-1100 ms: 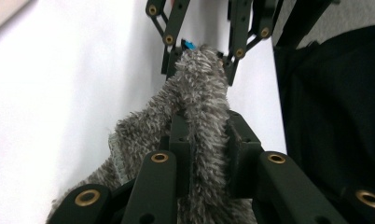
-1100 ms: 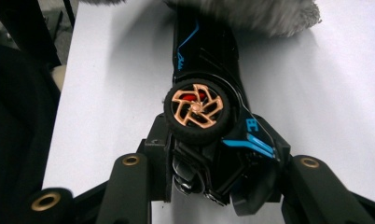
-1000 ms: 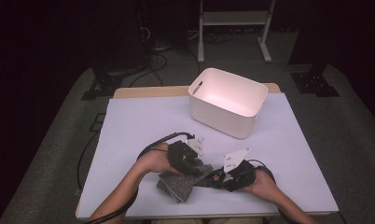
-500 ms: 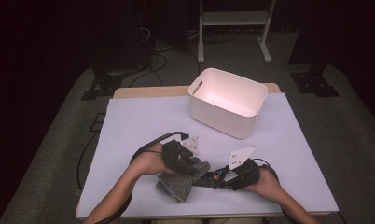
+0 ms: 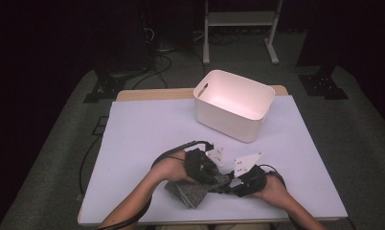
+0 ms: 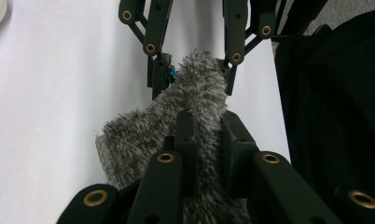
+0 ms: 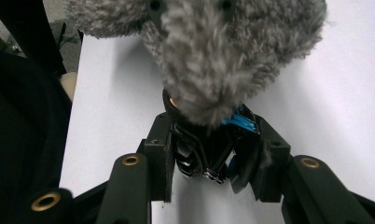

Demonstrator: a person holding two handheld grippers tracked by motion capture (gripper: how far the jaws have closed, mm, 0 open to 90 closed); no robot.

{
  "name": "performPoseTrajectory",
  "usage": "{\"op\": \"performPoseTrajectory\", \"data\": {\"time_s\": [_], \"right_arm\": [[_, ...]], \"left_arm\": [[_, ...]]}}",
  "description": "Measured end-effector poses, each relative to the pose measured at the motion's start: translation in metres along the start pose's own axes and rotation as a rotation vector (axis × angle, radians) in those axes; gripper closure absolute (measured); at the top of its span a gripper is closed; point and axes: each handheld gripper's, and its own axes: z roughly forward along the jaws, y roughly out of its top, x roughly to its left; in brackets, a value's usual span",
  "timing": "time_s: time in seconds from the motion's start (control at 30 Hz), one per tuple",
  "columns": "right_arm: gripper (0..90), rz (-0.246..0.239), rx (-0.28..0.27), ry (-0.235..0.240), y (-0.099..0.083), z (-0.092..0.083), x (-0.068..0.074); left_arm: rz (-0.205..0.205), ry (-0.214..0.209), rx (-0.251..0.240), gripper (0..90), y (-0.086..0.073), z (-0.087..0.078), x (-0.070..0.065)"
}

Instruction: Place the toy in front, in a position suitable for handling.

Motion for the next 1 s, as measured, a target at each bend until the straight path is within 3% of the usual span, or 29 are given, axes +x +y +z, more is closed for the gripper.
{"op": "performPoseTrajectory", "data": {"time_s": [0.13,0.3,0.7,0.87,1.0], "right_arm": [[56.6,0.004,-0.008,0.006,-0.001,0.000,-0.002],[56.7,0.010,-0.014,0.008,0.000,0.001,-0.002],[56.7,0.014,-0.028,0.004,-0.002,0.002,-0.002],[56.7,0.025,-0.030,0.011,-0.002,0.002,-0.002],[56.8,0.025,-0.026,0.010,-0.002,0.001,-0.002]], "left_arm": [[-0.038,0.016,-0.002,78.4,-0.013,-0.008,0.003],[-0.082,0.012,-0.053,78.3,-0.028,-0.013,0.005],[-0.028,-0.028,-0.077,78.0,0.008,0.010,0.014],[-0.033,-0.041,-0.095,77.8,0.011,0.014,0.016],[-0.034,-0.022,-0.069,77.7,0.005,0.009,0.014]]}}
